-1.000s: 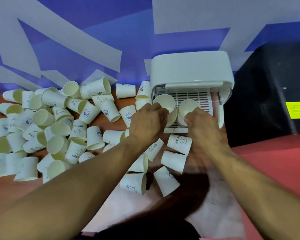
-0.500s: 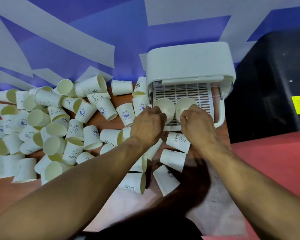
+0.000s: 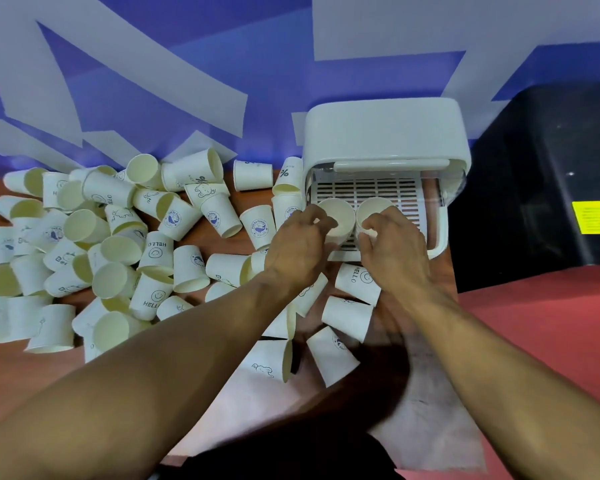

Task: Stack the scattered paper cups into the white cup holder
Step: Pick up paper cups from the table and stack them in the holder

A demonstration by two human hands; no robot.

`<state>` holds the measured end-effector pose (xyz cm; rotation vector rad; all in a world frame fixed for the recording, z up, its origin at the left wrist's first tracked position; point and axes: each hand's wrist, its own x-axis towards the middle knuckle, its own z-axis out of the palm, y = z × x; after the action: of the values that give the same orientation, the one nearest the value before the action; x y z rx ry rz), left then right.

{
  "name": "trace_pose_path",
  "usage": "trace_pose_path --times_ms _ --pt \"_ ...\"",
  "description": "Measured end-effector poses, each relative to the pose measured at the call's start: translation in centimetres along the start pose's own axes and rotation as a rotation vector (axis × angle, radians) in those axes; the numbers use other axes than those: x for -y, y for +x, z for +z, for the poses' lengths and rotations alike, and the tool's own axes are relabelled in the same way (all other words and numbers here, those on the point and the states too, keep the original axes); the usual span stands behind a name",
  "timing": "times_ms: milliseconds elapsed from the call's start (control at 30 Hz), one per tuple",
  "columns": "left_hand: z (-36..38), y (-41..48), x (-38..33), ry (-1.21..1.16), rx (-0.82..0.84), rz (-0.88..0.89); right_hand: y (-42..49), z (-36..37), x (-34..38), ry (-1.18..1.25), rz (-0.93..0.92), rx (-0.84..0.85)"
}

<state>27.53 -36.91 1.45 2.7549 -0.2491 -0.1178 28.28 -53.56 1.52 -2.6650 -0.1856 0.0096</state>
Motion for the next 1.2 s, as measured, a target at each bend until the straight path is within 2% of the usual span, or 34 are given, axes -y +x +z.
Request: trace_pose_path --times_ms 233,433,667,900,1200 --pt "-3.8 -3.6 2.3 0.040 -0.067 -0.014 -0.7 -0.2 6.5 0.032 -0.121 -0.032" --pt "-8.1 -9.3 7.4 0.085 -0.152 -0.146 -1.9 1.2 14.5 0.018 -0.300 0.027" --pt "-11.7 -18.5 15.9 0.025 -0.244 -0.459 -3.6 4.2 24.7 0.003 -0.495 0.119" --pt "-13.8 -25.4 25.3 -0.053 -0.312 -0.614 -5.0 9.0 35.0 0.003 -0.626 0.198" --pt "-15.8 -33.1 39.6 -0.166 -0.381 -0.857 -6.7 18.8 48.4 -0.045 -0.659 0.357"
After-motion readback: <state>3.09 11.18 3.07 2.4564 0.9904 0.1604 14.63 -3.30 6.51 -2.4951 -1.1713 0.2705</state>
